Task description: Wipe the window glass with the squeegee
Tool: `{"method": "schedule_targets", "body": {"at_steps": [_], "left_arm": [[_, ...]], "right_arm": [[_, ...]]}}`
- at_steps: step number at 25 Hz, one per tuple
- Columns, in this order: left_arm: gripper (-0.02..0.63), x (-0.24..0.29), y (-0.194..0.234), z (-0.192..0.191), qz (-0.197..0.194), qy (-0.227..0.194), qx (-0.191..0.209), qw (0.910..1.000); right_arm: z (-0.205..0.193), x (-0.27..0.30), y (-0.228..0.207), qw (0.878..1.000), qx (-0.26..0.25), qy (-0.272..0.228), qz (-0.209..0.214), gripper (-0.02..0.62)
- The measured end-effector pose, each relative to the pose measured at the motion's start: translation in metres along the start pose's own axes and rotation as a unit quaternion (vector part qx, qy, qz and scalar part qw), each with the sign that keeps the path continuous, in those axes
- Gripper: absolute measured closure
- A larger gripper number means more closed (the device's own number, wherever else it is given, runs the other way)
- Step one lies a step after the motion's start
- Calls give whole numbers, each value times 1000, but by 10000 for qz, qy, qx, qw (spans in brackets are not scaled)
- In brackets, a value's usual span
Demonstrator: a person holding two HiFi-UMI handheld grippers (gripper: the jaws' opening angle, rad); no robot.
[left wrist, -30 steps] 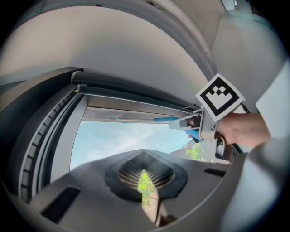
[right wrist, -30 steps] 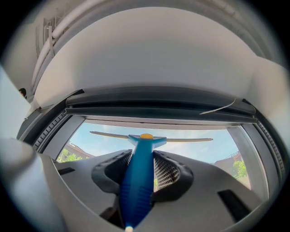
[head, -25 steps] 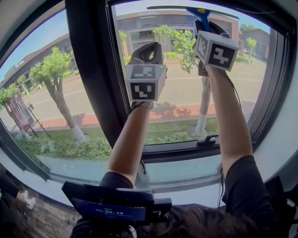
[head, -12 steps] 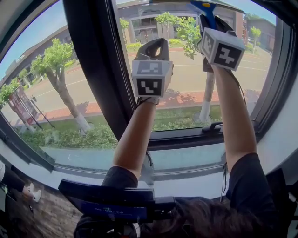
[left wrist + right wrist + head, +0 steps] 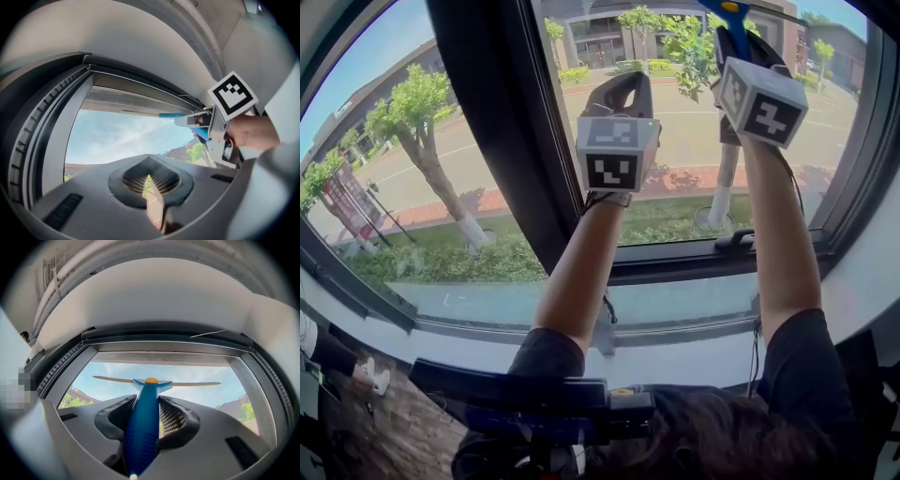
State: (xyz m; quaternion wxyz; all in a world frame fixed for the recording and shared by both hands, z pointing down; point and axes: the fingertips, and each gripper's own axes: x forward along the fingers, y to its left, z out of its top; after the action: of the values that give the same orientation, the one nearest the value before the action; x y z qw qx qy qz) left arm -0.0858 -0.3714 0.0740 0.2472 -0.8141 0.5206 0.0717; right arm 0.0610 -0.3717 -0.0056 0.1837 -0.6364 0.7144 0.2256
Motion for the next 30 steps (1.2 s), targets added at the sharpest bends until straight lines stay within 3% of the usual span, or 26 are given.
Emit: {"method": "schedule_targets", "body": {"at_steps": [13, 22, 30], "left_arm": [[604, -20, -15, -30, -140, 170, -144, 9997], [604, -26, -15, -57, -48, 285, -616, 9977], [604, -37, -33, -83, -237, 484, -567, 9969]], "right_arm": [[-40, -30, 8, 9999, -3, 126, 80, 454], [-75, -49, 10, 9997, 65, 207, 96, 454], [-103, -70, 14, 9994, 49, 323, 151, 454]]}}
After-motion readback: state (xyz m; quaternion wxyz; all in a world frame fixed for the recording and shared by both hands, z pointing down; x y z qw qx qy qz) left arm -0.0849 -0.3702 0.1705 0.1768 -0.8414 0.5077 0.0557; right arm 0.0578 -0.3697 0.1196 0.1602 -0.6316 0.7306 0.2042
